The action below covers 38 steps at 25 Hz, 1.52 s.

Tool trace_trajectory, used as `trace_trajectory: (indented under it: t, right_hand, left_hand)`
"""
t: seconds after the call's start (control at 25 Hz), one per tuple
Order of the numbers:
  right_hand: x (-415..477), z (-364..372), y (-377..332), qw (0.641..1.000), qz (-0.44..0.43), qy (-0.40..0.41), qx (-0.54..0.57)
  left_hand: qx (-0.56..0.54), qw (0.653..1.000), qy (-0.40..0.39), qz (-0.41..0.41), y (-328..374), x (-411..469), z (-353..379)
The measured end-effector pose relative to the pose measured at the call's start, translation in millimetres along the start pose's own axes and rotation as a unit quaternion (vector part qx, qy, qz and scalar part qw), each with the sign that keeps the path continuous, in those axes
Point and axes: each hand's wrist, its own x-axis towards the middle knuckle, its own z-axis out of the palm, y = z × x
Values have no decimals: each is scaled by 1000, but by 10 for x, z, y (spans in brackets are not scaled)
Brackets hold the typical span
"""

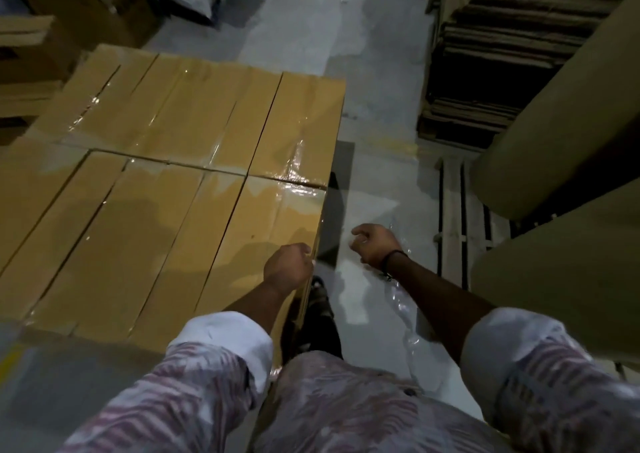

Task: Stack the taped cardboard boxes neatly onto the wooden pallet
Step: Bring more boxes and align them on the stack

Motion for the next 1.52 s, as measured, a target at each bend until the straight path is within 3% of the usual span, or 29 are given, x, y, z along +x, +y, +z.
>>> trace_trajectory:
  t: [0.36, 0.68, 0.84, 1.16, 1.28, 1.4, 1.48, 1.52]
  right_hand:
    - [1541, -435, -677, 998, 24, -39, -47]
    - [2462, -317, -847, 986, 70, -136, -73]
    - [2989, -164, -832, 965, 51, -191, -171]
    - [3730, 204, -747, 966, 75, -196, -148]
    - [3762, 303, -732, 955, 151, -253, -28]
    - [3797, 374, -689, 945, 175, -275, 23]
    - [3796, 441, -730, 951, 158, -267, -7]
    - [3780, 458, -774, 947, 140, -278, -81]
  left_hand:
    - [37, 999, -2, -19, 373, 1481, -329]
    - [42, 993, 26, -111, 495, 1887, -120]
    - [5, 984, 80, -157, 589, 2125, 70]
    - [115, 982, 99, -113, 525, 2640, 488]
    - [126, 979, 116, -107, 465, 2702, 574]
    - [134, 977, 117, -118, 443, 2750, 534]
    - [138, 975, 122, -122, 436, 2793, 472]
    - [136, 976, 123, -120, 425, 2807, 446]
